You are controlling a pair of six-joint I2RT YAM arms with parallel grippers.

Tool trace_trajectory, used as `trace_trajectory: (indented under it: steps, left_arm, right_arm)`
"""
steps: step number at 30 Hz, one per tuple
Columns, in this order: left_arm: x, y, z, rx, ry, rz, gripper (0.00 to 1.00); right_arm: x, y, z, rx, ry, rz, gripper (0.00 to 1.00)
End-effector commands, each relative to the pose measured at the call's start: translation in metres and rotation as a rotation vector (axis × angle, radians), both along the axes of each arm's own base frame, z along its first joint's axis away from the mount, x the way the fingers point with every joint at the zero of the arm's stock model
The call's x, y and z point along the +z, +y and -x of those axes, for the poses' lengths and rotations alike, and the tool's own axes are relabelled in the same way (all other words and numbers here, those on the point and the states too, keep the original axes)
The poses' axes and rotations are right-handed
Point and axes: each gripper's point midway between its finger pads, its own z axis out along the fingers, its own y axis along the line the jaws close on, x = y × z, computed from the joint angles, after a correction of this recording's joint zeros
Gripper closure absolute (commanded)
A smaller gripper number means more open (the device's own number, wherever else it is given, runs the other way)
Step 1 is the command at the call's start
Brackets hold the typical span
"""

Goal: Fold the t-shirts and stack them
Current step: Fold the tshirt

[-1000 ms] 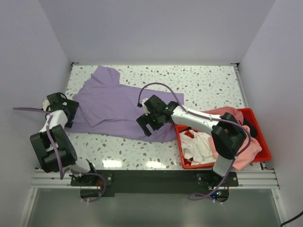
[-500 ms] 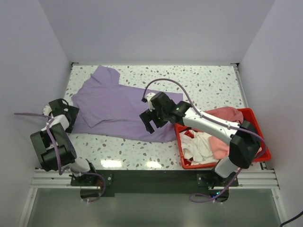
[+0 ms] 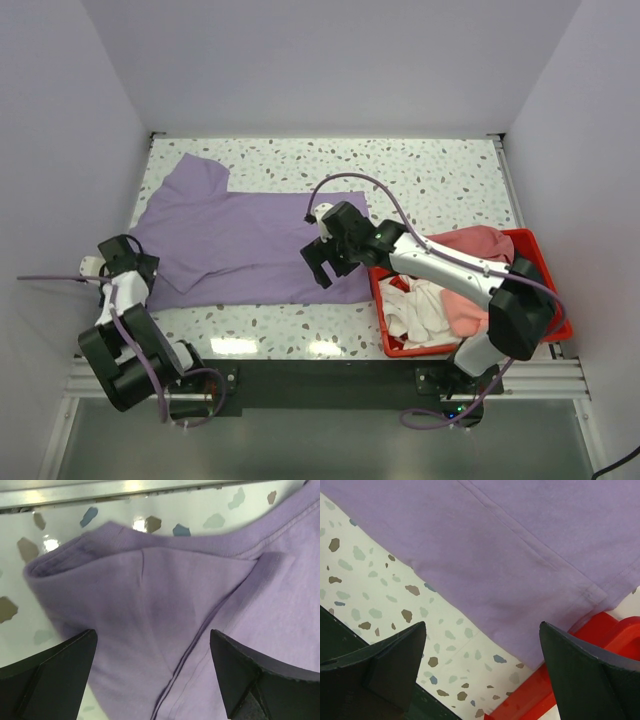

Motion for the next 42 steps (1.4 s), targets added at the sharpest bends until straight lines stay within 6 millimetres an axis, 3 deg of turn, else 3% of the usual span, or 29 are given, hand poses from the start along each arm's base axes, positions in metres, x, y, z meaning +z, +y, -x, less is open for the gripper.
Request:
trace_trajectory:
  steps: [1,4,7,9,13,15,19,24,27,30,34,38,42]
  left_arm:
    - [0.013,-0.007,0.007,0.006,-0.024,0.015,0.0]
    - [0.04,-0.012,-0.013,-0.071,-0.119,0.017,0.0]
    - [0.053,-0.026,-0.027,-0.163,-0.185,0.049,0.0]
    - [0.054,-0.038,-0.034,-0.223,-0.209,0.071,0.0]
    - [0.056,-0.088,-0.059,-0.438,-0.166,0.065,0.0]
    - [0.044,-0.098,-0.05,-0.46,-0.045,0.065,0.0]
    - [0.038,-0.093,-0.033,-0.423,0.046,0.049,0.0]
    - [0.04,-0.09,-0.015,-0.401,0.109,0.04,0.05]
    - [0.035,-0.089,-0.01,-0.404,0.143,0.043,0.14]
    - [0.021,-0.096,-0.01,-0.417,0.156,0.089,0.34]
    - [0.013,-0.099,-0.02,-0.424,0.154,0.121,0.5]
    - [0.01,-0.095,-0.023,-0.404,0.162,0.107,0.58]
    - [0.006,-0.09,-0.015,-0.383,0.215,0.098,0.59]
  right_arm:
    - [0.02,0.003,0.001,0.006,-0.04,-0.053,0.01]
    - [0.021,0.003,0.0,0.003,-0.045,-0.051,0.01]
    - [0.024,-0.001,-0.006,-0.046,-0.068,-0.05,0.01]
    - [0.022,-0.011,-0.016,-0.144,-0.092,-0.023,0.01]
    - [0.021,-0.033,-0.032,-0.332,-0.071,-0.057,0.01]
    - [0.027,-0.048,-0.047,-0.399,-0.058,-0.111,0.01]
    - [0.031,-0.074,-0.056,-0.426,-0.105,-0.085,0.01]
    - [0.033,-0.086,-0.05,-0.406,-0.114,-0.098,0.01]
    - [0.034,-0.087,-0.048,-0.395,-0.12,-0.11,0.01]
    - [0.032,-0.087,-0.049,-0.389,-0.117,-0.121,0.01]
    - [0.025,-0.088,-0.05,-0.385,-0.097,-0.118,0.01]
    - [0.02,-0.088,-0.053,-0.387,-0.084,-0.115,0.01]
    - [0.014,-0.088,-0.055,-0.39,-0.068,-0.103,0.01]
